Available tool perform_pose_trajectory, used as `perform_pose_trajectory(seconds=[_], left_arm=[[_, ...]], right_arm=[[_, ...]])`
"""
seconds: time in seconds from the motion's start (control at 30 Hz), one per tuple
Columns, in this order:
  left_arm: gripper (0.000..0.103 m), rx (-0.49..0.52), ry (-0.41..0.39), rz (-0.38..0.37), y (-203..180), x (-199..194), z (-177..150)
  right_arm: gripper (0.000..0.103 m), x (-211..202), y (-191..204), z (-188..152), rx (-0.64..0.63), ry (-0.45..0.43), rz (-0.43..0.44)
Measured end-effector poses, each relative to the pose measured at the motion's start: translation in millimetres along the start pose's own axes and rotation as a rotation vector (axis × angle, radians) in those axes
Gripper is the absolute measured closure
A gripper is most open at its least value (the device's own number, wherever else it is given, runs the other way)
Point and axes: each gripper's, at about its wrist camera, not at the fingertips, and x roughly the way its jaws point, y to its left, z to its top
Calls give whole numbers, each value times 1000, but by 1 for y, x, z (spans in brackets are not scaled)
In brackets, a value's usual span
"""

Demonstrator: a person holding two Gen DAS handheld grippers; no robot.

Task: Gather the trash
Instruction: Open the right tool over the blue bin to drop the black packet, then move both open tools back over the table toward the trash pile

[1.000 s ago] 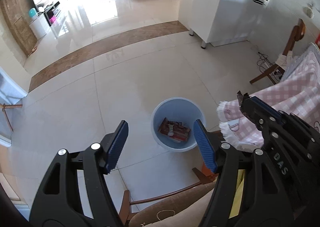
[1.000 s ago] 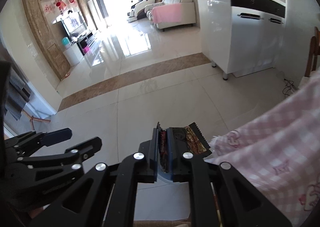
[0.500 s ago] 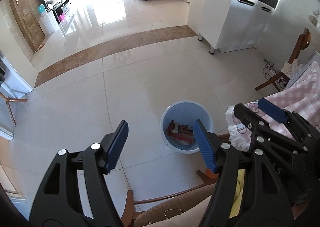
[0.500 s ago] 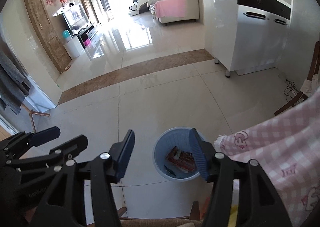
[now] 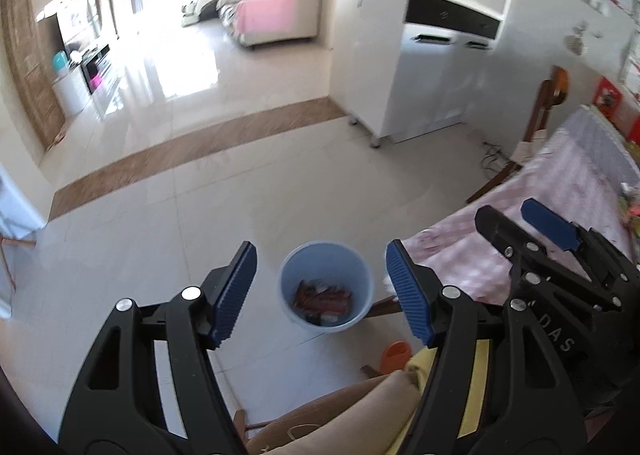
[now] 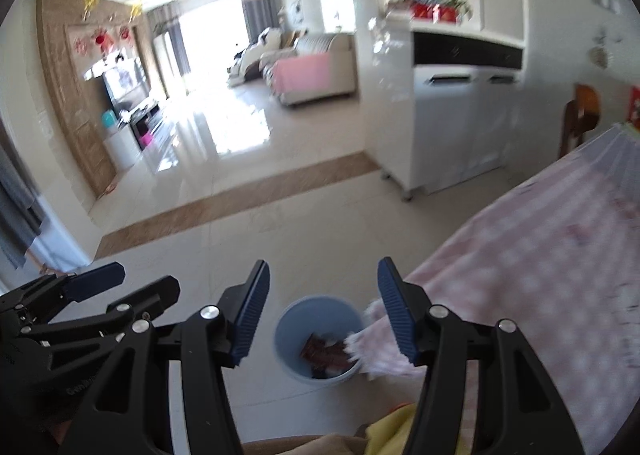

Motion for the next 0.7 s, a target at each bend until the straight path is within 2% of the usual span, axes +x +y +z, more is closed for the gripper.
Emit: perform_pose_trajectory(seconds=[0.27, 0.43, 0.7], left_arm=[[36, 116, -78, -105, -73, -36, 3], [36, 189, -113, -207, -126, -59, 0], [36, 325, -158, -351, -212, -95, -14]], right_arm=[[47, -76, -64, -6, 51, -100, -140], [47, -121, -108, -14, 95, -158, -241], [47, -196, -179, -45, 204, -245, -405]])
